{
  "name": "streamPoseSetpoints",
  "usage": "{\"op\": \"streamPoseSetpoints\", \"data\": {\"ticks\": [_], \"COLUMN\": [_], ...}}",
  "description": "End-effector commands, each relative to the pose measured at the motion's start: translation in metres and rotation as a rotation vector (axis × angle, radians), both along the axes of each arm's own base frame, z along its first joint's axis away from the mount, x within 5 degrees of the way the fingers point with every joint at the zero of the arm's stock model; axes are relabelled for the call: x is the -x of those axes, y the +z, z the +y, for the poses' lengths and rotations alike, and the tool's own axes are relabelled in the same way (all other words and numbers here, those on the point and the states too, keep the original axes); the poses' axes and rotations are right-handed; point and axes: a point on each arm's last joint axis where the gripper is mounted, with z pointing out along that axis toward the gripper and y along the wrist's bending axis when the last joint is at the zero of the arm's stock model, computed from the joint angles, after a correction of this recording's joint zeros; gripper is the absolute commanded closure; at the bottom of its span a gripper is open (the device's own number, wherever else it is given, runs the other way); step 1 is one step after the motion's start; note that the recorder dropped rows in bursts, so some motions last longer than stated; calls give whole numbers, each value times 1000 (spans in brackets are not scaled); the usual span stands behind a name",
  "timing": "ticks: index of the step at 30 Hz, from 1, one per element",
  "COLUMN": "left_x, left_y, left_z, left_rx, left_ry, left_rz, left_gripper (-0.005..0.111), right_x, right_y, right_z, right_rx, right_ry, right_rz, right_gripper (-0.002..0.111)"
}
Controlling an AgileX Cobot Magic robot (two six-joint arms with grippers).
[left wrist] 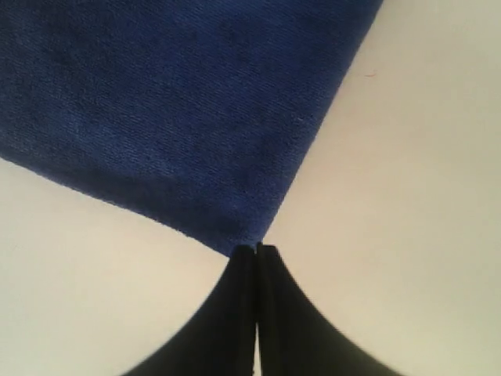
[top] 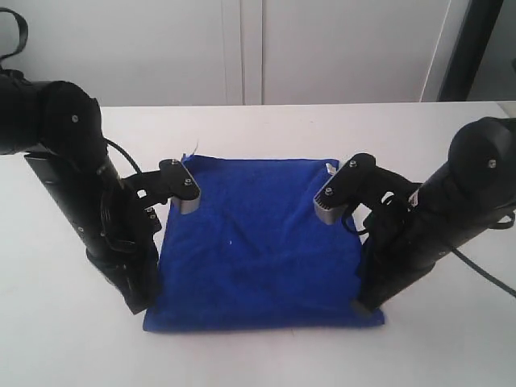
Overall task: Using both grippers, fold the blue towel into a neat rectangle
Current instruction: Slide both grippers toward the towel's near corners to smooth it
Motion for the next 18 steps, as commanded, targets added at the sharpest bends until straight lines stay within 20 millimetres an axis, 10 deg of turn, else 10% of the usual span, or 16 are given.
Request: {"op": "streamPoseSetpoints", "data": {"ticks": [1,18], "left_x": [8,31], "left_y": [19,-1], "left_z": [5,-1], "left_rx": [21,-2], "left_ry": [-54,-250], "left_rz": [-18,-139], "left_gripper": [107,107], "right_x": [9,18], "right_y": [10,-12], "right_z": [-4,-9], "right_rx": [45,159], "right_ry": [135,475], "right_rz": [-9,-113], "right_gripper": [108,93]}}
